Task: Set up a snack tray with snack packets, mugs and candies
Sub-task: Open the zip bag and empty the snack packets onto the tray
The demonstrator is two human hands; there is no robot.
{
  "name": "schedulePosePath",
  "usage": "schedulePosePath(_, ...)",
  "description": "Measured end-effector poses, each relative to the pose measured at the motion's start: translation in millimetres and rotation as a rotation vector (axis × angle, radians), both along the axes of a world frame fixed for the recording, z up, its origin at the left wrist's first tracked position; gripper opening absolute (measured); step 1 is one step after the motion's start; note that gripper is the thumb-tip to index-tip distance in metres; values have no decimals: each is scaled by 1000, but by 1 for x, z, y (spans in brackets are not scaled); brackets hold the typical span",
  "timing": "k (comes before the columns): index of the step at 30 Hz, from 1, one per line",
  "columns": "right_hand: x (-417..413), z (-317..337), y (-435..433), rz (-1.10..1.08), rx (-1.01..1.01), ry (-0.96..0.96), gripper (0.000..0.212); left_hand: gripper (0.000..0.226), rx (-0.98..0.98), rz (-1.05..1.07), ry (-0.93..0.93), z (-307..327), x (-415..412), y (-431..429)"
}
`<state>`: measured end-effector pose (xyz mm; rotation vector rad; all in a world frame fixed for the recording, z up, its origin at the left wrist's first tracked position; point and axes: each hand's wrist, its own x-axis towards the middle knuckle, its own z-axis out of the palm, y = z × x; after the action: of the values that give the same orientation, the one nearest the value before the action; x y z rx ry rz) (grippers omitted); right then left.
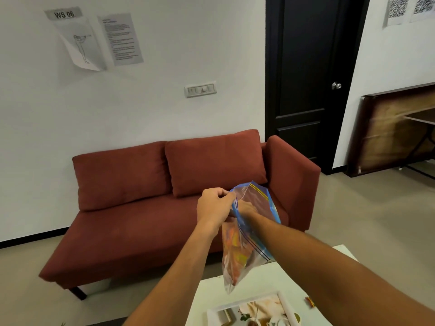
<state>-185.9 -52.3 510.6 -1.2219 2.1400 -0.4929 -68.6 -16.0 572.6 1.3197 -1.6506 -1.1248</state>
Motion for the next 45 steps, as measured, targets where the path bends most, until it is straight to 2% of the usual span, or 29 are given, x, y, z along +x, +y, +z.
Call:
schedulePosePath(2, 5, 4, -1, 66, 73, 44, 38, 22, -7, 61, -52, -5, 3, -4)
schedulePosePath(4, 13, 23, 6, 112, 67, 33, 5, 26, -28, 141, -125, -13, 8, -11)
schedulePosePath(7, 20, 46, 22, 73, -96, 60, 15, 27, -1, 255, -195, -26, 19, -16)
schedulePosePath(10, 16, 64, 31, 61, -132, 149, 22, 27, 60, 306, -207, -41, 30, -20)
schedulePosePath(17, -21, 86, 48, -62, -237, -168, 9, 26, 130, 335, -232, -106, 41, -52)
schedulePosePath(21, -49, 77, 54, -211, -290, -214, 7, 27, 79, 387, -254, -99, 47, -45)
schedulePosePath(26, -72, -13, 60, -441, -233, -291, 16, 24, 111, 433, -306, -145, 65, -44)
schedulePosePath(30, -75, -120, 70, -516, -129, -312, 7, 22, 133, 467, -368, -195, 83, -44)
schedulePosePath(32, -69, -184, 79, -489, 15, -310, 9, 22, 126, 452, -391, -218, 88, -43)
schedulePosePath(35, -54, -290, 92, -309, 246, -254, 15, 22, 77, 405, -396, -256, 93, -48)
schedulePosePath(39, -28, -421, 103, -216, 397, -289, 15, 24, 0, 355, -433, -304, 93, -50)
schedulePosePath(42, -13, -482, 108, -238, 435, -376, 46, 26, -43, 332, -468, -334, 92, -44)
schedulePosePath(44, -4, -497, 108, -234, 439, -403, 50, 25, -54, 321, -466, -352, 92, -37)
schedulePosePath(45, -1, -499, 107, -234, 440, -370, 45, 25, -58, 317, -463, -358, 92, -34)
